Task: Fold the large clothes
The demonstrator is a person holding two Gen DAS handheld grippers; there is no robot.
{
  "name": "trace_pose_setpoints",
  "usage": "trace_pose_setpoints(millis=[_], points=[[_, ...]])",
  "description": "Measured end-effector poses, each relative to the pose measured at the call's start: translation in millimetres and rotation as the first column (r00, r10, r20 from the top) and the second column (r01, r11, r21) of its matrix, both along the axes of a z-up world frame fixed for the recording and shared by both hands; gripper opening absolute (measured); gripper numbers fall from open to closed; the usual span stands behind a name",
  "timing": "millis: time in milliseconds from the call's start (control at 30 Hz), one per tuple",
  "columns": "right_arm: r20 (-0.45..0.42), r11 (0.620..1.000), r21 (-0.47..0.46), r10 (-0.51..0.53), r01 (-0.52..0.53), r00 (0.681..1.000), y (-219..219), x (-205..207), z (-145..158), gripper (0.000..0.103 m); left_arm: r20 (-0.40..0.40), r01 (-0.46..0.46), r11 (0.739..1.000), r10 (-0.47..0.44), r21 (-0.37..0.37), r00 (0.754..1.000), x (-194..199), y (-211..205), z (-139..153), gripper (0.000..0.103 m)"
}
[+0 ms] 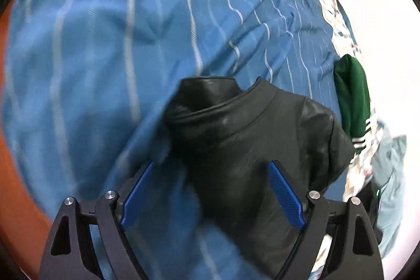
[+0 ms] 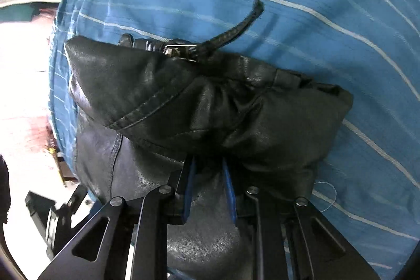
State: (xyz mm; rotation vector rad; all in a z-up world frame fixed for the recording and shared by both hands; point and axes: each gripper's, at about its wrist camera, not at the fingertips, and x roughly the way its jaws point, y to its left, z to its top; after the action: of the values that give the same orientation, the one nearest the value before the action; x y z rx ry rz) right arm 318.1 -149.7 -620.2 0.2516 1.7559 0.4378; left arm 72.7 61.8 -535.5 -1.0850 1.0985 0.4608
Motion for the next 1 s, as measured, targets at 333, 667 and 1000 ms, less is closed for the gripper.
trace_pose_setpoints(millis=[333, 667, 1000], points=[[-0.032, 0.989, 0.144, -0.014, 0.019, 0.999, -70, 9, 11, 0.014, -0.065, 0.029, 0.980, -0.016, 0.197, 0.998, 35, -7, 3, 0.025], [-0.134, 0.813, 0.495, -0.276, 0.306, 0.952, -190, -26, -1, 0.037, -0.045, 0.087, 0.987, -0.082, 0.134, 0.996, 21, 4, 8, 0.024], [-0.170, 0.837, 0.459, -0.247, 0.298, 0.954, -183, -52, -30, 0.078, -0.057, 0.117, 0.986, -0.111, 0.122, 0.992, 32, 5, -1, 0.024]])
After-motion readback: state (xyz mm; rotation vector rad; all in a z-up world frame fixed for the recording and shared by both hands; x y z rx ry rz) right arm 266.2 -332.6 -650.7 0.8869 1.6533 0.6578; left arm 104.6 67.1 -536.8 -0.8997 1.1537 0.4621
